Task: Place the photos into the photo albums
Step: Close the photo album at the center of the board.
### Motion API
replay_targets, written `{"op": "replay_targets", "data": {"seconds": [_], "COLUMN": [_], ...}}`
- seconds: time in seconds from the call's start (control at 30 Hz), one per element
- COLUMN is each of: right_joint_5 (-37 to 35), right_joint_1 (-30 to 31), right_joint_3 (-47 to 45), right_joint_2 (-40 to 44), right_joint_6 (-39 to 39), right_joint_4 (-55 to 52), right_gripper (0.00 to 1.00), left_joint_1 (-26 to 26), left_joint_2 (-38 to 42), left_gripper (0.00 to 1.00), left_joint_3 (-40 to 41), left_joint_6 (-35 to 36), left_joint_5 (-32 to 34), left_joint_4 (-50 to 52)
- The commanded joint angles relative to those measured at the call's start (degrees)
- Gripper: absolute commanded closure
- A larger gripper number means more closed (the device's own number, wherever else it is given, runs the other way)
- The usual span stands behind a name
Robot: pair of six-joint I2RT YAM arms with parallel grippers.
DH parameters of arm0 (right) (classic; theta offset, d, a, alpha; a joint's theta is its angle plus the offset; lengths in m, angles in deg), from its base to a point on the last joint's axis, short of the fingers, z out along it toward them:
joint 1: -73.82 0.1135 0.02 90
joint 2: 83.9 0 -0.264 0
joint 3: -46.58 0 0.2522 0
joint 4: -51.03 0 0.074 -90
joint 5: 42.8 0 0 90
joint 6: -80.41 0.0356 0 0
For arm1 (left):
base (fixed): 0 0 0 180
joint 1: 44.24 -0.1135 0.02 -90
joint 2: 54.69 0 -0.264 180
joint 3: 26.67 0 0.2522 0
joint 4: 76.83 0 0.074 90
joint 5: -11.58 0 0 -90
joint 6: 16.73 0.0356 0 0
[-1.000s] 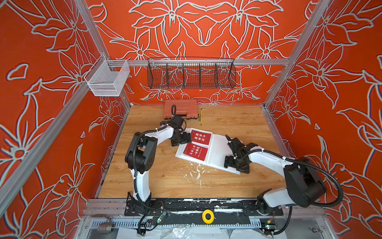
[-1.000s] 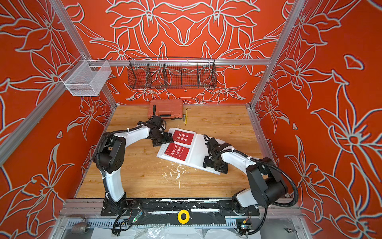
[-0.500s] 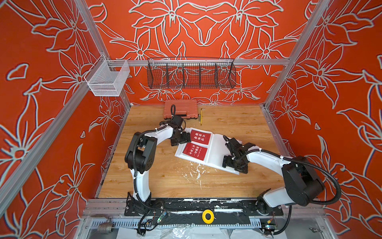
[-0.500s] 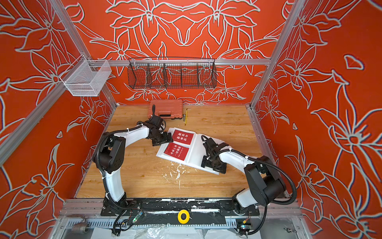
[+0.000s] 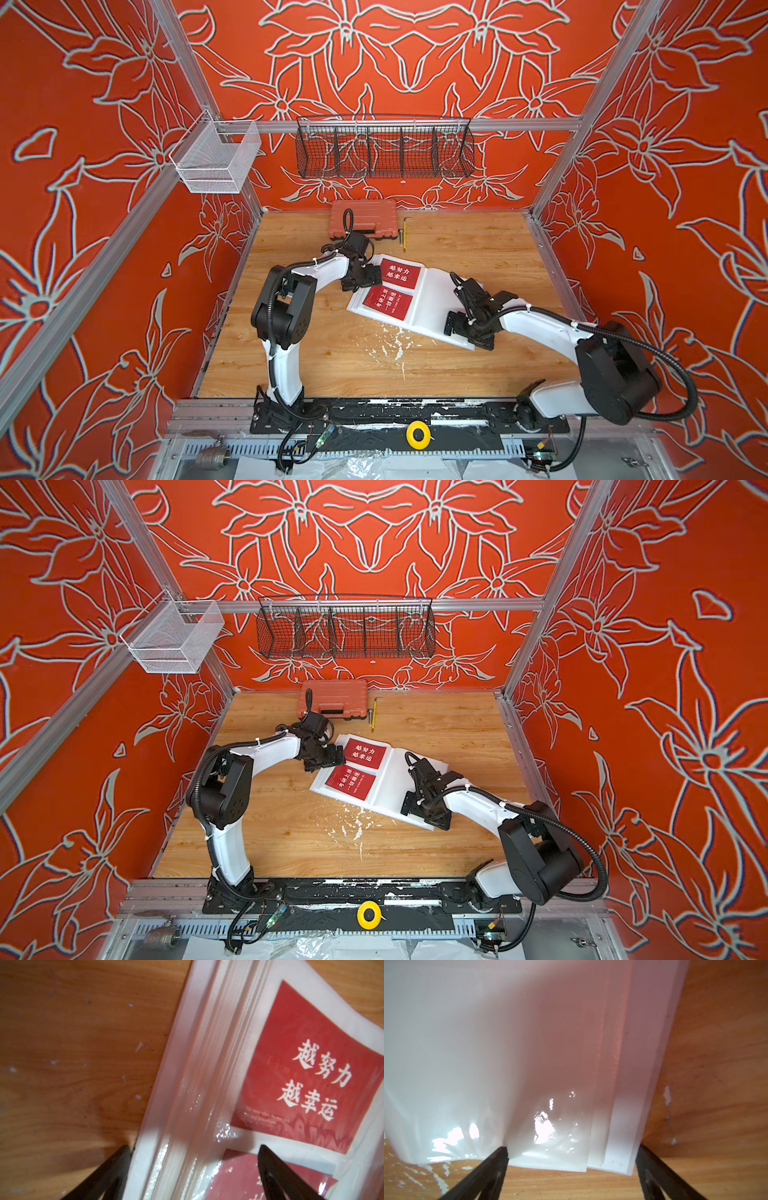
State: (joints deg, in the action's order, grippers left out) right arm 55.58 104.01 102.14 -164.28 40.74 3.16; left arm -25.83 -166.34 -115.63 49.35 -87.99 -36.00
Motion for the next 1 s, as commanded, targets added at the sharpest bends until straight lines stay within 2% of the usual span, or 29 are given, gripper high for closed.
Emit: {"op": "replay_targets", "data": {"seconds": [0.0,0.97], "right_joint_5": [13.41,12.18], "right_joint_1": [1.93,1.86], "right_joint_3": [-0.76,3.27], "right_joint_2": [0.26,6.49], "right_joint_6": [2.43,2.76], "right_joint_4": [21.12,16.62], "right_gripper": [0.02,0.02], "left_joint_1": [2.32,2.75], "left_joint_2": [-2.74,-1.71], "left_gripper": [0.07,0.08], "left_joint_3": [3.31,3.96], "left_joint_6": [-1.68,-2.14], "left_joint_5": [-8.9,-9.6], "left_joint_4": [5.62,5.08]}}
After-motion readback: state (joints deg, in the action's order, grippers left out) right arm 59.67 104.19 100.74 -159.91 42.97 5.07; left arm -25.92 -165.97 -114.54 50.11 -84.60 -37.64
